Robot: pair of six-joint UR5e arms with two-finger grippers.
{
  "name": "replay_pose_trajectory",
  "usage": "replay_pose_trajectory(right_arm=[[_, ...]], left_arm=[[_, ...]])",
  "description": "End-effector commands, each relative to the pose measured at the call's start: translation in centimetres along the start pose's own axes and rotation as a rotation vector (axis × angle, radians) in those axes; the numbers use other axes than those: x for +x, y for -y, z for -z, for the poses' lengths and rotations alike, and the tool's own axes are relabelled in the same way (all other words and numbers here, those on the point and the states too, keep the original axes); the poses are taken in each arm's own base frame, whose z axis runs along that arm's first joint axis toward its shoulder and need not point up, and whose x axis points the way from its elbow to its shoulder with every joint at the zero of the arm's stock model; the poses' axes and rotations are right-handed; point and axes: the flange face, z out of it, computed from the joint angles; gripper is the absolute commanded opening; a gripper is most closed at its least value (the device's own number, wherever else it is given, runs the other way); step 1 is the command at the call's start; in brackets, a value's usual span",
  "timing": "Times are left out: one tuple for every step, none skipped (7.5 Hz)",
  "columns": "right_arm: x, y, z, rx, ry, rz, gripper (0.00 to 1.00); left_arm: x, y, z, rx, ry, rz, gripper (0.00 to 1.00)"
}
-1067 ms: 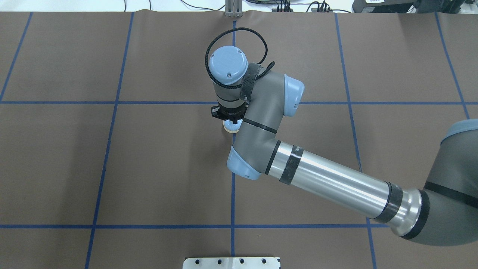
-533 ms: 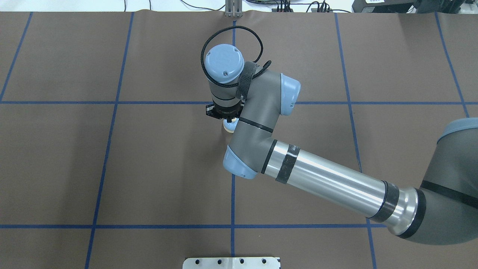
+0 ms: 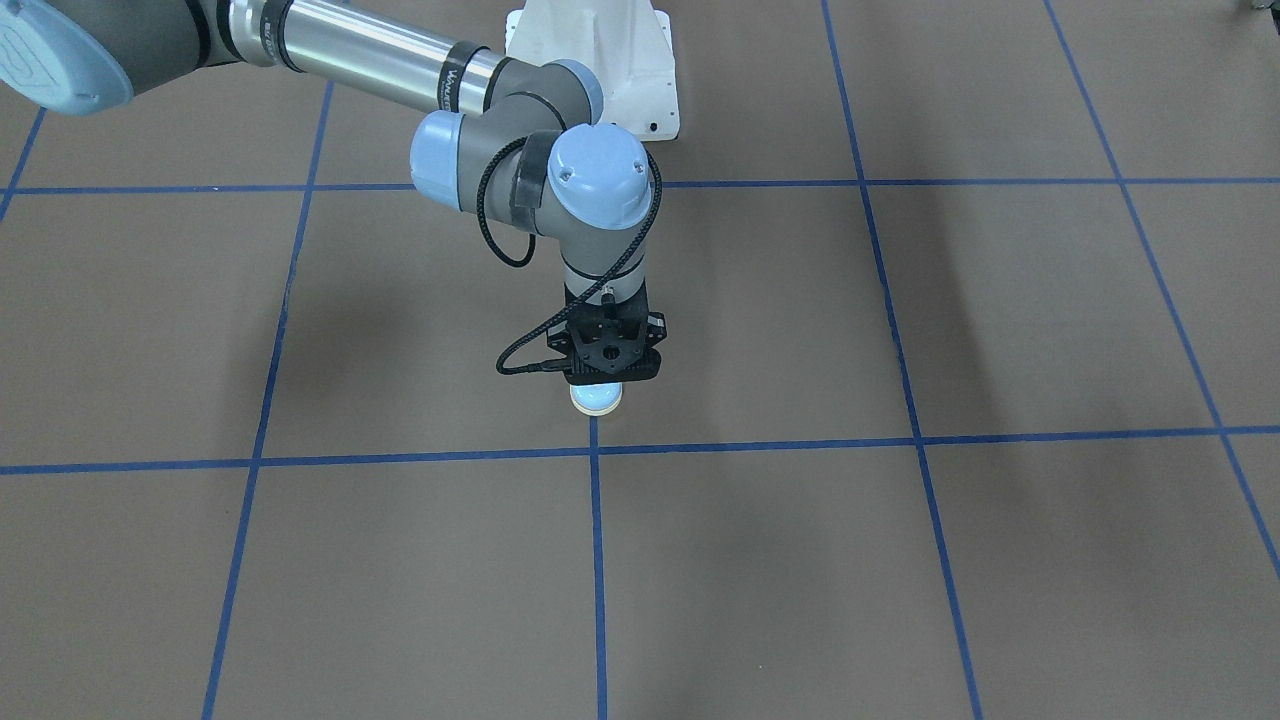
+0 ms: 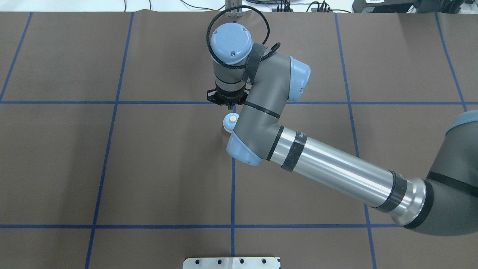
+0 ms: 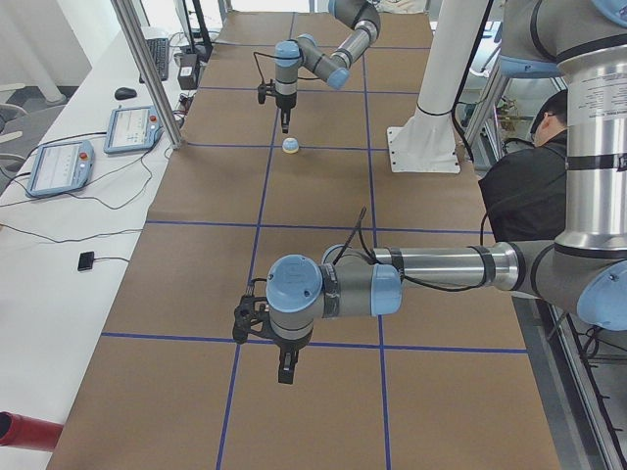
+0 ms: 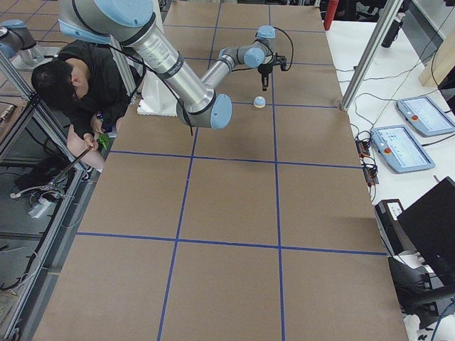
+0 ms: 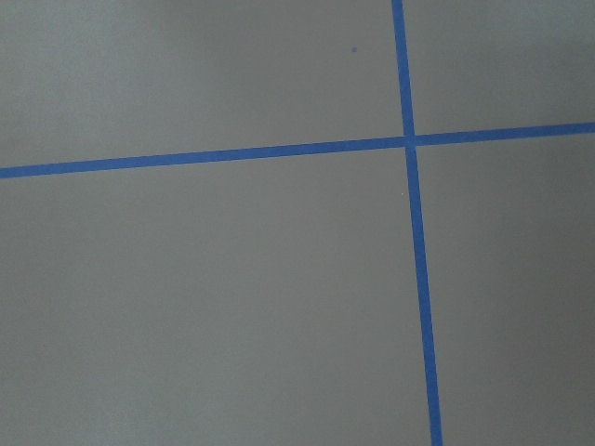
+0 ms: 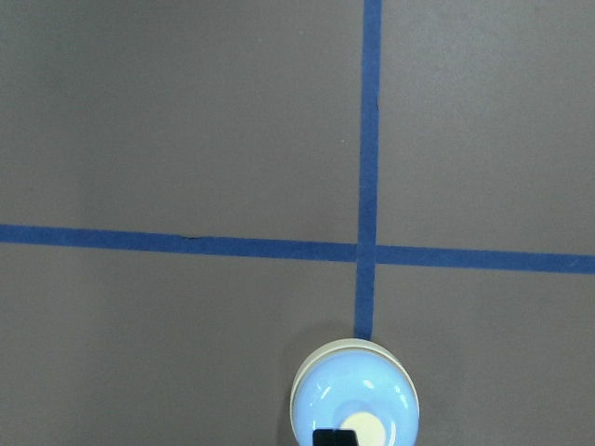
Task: Place and press bell with both arms
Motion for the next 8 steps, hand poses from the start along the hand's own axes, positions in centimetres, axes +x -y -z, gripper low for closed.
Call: replay_pose_trajectory(right_arm=[[6.3, 5.3, 3.6, -0.02, 0.038, -0.028, 0.99], [11.3, 6.1, 5.4, -0.023, 0.046, 0.006, 0.99], [16.2, 6.2, 7.3, -0.024, 0.021, 0.058, 0.99], [20.9, 6.9, 10.0, -0.014, -0.002, 0.1, 0.99], [26.7, 7.3, 12.0, -0.028, 0.018, 0.125, 0.99], [33.4, 7.2, 14.2, -0.03, 0.048, 0.15, 0.99], [39.8, 6.6, 16.1, -0.018, 0.058, 0.148, 0.99], [46.0, 4.9, 17.2, -0.002, 0.037, 0.12, 0.99]], left_arm=[[0.5, -0.2, 0.2, 0.014, 0.002, 0.073, 1.0], [1.4, 0.3, 1.0, 0.045, 0.005, 0.116, 1.0], [2.8, 1.0, 1.0, 0.046, 0.007, 0.109, 1.0], [4.8, 1.6, 0.1, 0.024, 0.011, 0.07, 1.0], [6.4, 2.2, -0.9, 0.003, 0.01, 0.035, 1.0], [8.3, 2.7, -2.1, -0.024, 0.026, -0.013, 1.0], [9.6, 2.7, -1.9, -0.023, 0.037, -0.04, 1.0], [10.2, 2.6, -1.3, -0.014, 0.031, -0.047, 1.0]])
